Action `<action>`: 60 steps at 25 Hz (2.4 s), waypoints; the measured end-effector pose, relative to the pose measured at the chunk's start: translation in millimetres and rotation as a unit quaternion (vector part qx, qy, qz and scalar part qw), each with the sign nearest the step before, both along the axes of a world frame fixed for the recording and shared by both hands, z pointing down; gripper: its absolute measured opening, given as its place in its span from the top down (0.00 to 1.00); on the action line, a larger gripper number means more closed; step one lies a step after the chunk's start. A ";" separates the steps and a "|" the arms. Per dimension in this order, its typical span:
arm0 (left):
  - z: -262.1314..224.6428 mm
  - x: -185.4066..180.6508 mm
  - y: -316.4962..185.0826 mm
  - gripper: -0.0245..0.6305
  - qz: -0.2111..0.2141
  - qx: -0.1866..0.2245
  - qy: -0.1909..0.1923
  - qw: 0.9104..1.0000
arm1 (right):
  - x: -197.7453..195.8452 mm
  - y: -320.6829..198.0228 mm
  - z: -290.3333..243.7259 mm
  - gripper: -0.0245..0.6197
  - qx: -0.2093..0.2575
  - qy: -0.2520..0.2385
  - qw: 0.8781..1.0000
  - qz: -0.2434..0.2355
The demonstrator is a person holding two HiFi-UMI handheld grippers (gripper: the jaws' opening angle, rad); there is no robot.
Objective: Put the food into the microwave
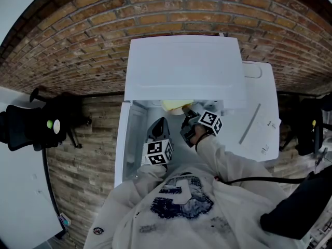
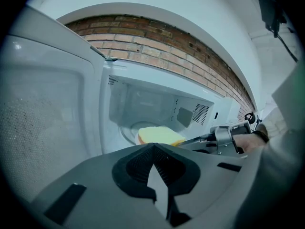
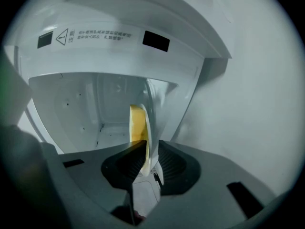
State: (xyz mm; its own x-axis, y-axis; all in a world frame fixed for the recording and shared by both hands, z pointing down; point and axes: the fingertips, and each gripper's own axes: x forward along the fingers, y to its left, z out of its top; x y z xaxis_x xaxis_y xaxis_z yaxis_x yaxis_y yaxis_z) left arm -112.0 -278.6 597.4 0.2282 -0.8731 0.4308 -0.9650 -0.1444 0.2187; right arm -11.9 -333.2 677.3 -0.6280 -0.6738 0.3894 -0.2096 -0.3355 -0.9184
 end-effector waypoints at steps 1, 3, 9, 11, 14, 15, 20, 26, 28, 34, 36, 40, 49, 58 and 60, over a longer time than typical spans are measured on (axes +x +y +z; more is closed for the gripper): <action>0.0 1.0 0.3 0.95 0.001 0.000 0.000 1.000 | 0.8 0.3 0.0 0.85 0.000 -0.001 1.000 0.000; 0.4 2.5 0.7 0.95 0.002 -0.001 0.001 1.000 | 1.2 0.7 -0.4 0.83 0.001 -0.005 1.000 0.000; 1.3 3.5 1.6 0.95 0.003 -0.002 0.002 1.000 | 0.2 3.8 -2.8 0.82 0.002 -0.008 1.000 -0.006; 1.0 4.0 1.9 0.95 0.003 -0.001 0.002 1.000 | 1.5 5.7 -3.1 0.82 0.002 -0.009 1.000 -0.006; 1.1 5.2 3.1 0.95 0.003 -0.001 0.003 1.000 | 3.7 10.4 -2.6 0.82 -0.001 -0.016 1.000 -0.004; 0.9 5.8 3.4 0.95 0.004 -0.001 0.003 1.000 | 4.3 11.8 -2.5 0.82 0.000 -0.017 1.000 -0.004; 0.7 7.5 4.9 0.95 0.005 -0.001 0.003 1.000 | 4.9 16.6 -4.2 0.82 0.003 -0.024 1.000 -0.007; 2.6 7.6 7.1 0.95 0.002 -0.003 0.003 1.000 | 2.3 20.5 -5.0 0.82 0.003 -0.030 0.999 -0.013; 2.3 7.3 7.4 0.95 0.002 -0.003 0.002 1.000 | 0.7 21.5 -5.5 0.82 0.003 -0.032 0.999 -0.015; 2.7 7.7 8.6 0.95 0.001 -0.002 0.003 1.000 | -1.2 23.6 -6.0 0.87 0.006 -0.035 0.999 -0.022; 2.9 7.8 8.3 0.95 0.003 -0.003 0.002 1.000 | -1.4 23.5 -6.1 0.89 0.006 -0.036 0.999 -0.024; 2.5 9.0 7.4 0.95 0.006 -0.003 -0.001 1.000 | -1.9 22.3 -7.3 0.91 0.009 -0.037 0.999 -0.026; 3.7 10.1 5.1 0.95 0.011 -0.007 -0.005 1.000 | -2.4 15.0 -8.0 0.92 0.011 -0.041 0.999 -0.021; 7.8 8.6 1.5 0.95 0.015 -0.013 -0.007 1.000 | -6.0 -1.2 -4.2 0.92 0.010 -0.042 0.999 -0.015; 9.1 7.2 1.0 0.95 0.014 -0.014 -0.006 1.000 | -6.4 -3.3 -2.8 0.92 0.009 -0.042 0.999 -0.014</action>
State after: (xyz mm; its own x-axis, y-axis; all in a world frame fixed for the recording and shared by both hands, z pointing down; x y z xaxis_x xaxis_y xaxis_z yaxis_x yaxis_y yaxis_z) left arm -104.9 -277.6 606.4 0.2463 -0.8538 0.4586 -0.9635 -0.1645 0.2113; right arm -18.3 -336.5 674.6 -0.6760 -0.6627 0.3222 -0.1405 -0.3133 -0.9392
